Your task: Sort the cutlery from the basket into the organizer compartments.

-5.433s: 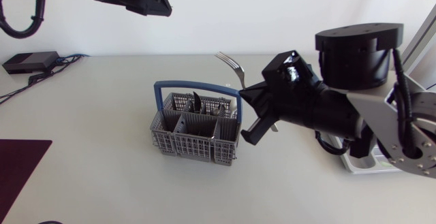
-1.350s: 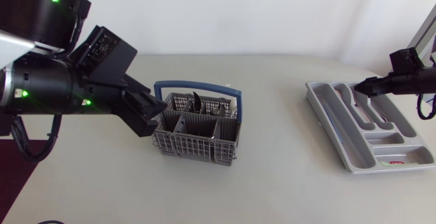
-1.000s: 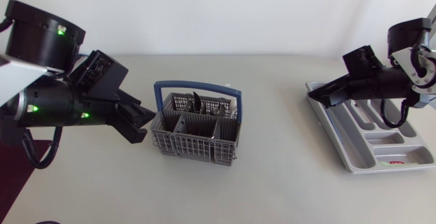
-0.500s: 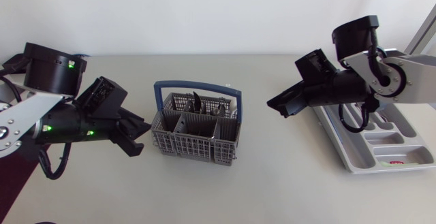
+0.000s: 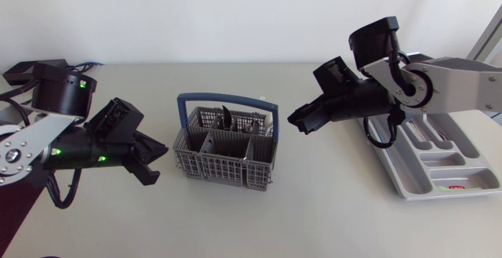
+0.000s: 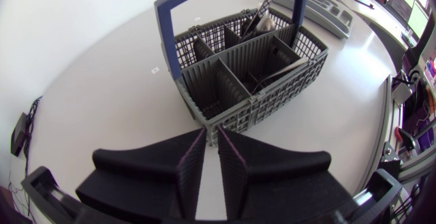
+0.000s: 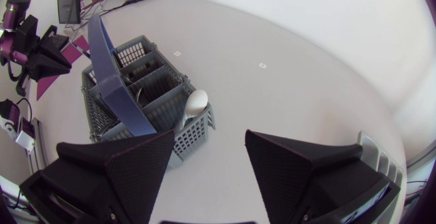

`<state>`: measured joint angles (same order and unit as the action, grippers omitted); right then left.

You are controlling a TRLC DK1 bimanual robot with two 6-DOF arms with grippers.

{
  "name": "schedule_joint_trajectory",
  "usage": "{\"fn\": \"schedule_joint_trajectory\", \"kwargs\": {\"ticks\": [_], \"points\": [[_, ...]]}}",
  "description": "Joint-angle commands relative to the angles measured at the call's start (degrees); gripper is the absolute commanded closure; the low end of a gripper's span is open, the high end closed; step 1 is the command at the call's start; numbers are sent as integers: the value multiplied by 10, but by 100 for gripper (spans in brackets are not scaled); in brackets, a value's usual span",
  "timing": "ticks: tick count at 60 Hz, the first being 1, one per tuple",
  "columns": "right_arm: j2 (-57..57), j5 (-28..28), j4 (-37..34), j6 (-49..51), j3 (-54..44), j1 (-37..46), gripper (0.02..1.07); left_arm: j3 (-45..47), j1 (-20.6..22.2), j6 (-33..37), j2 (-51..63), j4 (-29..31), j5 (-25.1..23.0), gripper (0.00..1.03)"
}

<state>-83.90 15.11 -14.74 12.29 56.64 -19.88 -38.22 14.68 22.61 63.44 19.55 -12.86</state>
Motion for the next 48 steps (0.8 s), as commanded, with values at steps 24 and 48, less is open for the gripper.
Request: {"fn": "schedule_joint_trajectory", "kwargs": {"ticks": [24,48], "points": [[95,-81,-83,-4,-3,-152,32,17,-20,30,8,-14,-25,85],[17,-132,-106,4,44,-246,32,17,-21,36,10,-17,-34,85]]}}
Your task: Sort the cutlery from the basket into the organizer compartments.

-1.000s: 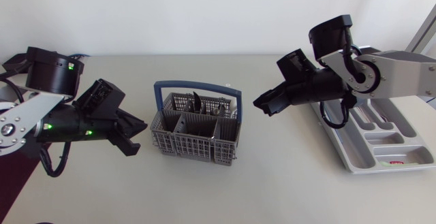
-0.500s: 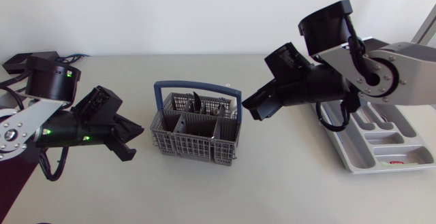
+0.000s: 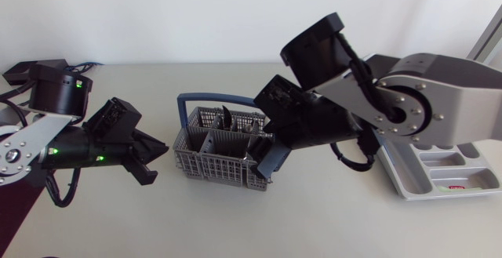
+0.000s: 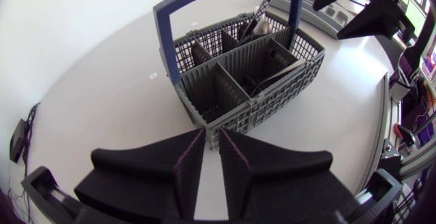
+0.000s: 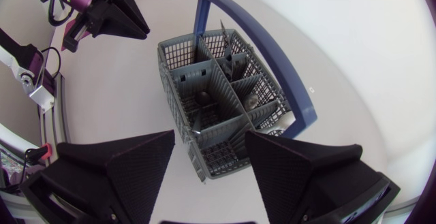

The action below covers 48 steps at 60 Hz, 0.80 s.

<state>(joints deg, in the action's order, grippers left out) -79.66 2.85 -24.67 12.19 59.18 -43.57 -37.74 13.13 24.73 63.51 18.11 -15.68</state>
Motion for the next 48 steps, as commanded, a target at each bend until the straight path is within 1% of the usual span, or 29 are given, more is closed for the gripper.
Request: {"fn": "schedule_joint_trajectory", "kwargs": {"ticks": [1,32,48], "points": [[-30,-12,-6,6,21,-10,32,12,-6,15,9,-4,-7,85],[-132,-50,-2,21,85,-28,32,11,-4,14,9,-7,-11,85],[-170,-66,-19,43,123,-30,32,11,-5,14,9,-7,-15,85]]}}
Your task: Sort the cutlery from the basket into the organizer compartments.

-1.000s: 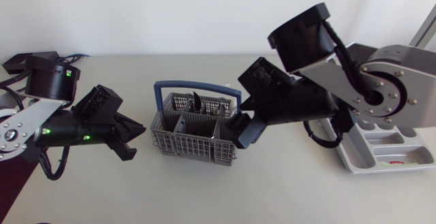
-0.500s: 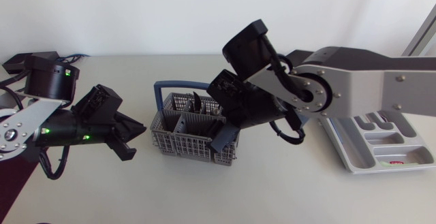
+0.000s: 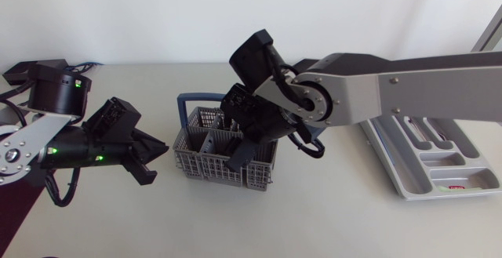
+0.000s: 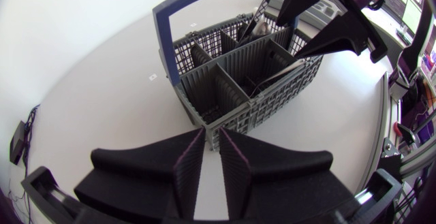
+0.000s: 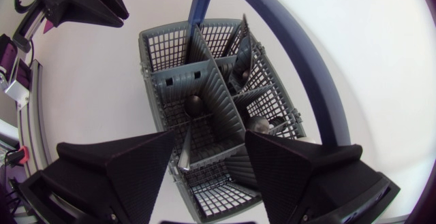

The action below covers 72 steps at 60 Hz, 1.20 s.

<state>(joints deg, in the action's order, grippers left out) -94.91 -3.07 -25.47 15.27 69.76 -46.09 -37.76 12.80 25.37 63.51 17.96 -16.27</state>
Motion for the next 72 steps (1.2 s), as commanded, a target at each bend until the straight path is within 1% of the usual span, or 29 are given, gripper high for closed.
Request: {"fn": "schedule_joint_trajectory", "kwargs": {"ticks": [1,12,21,36,48,57,72], "points": [[-20,-7,-12,13,19,-5,32,11,-2,7,9,-6,-9,85],[-32,-17,-31,25,35,-8,32,13,-5,8,8,-6,-14,85],[-36,-50,-35,28,29,-23,32,19,-7,12,7,-9,-15,85],[-51,-78,-33,24,21,-35,32,26,-7,12,1,-14,-15,85],[-77,-99,-80,25,59,-38,32,30,-9,11,-10,-12,-16,85],[-91,-102,-121,15,79,-45,32,32,-8,11,-15,-10,-16,85],[-60,-114,-128,-9,82,-49,32,31,-8,11,-22,-6,-16,85]]}}
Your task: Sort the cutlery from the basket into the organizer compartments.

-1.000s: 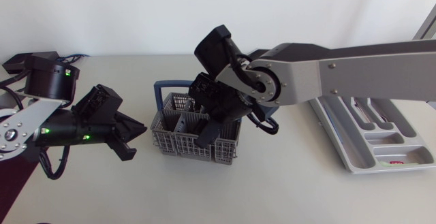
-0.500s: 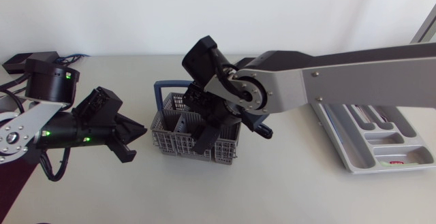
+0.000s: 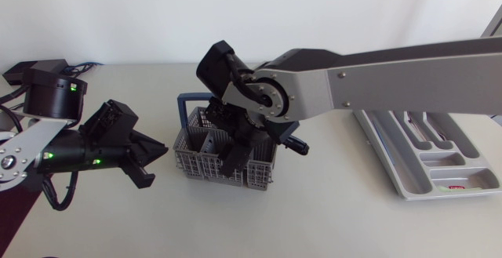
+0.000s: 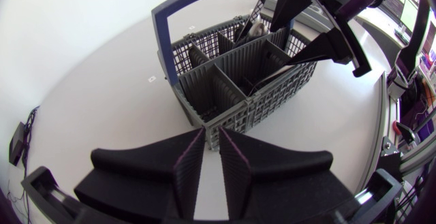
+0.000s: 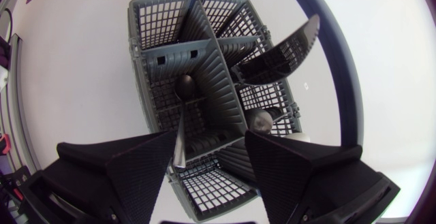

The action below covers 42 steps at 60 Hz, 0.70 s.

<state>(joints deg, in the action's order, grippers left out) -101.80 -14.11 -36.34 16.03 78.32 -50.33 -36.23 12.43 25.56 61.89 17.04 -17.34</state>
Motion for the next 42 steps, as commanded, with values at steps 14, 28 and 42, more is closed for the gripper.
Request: {"fn": "schedule_joint_trajectory", "kwargs": {"ticks": [14,28,42], "points": [[46,-5,-15,-29,-30,0,32,10,0,10,-5,1,-4,85],[124,-4,-7,-33,-106,2,32,-16,-46,34,57,-38,-4,85],[204,3,12,-32,-178,17,32,-52,-85,36,133,-65,-27,86]]}}
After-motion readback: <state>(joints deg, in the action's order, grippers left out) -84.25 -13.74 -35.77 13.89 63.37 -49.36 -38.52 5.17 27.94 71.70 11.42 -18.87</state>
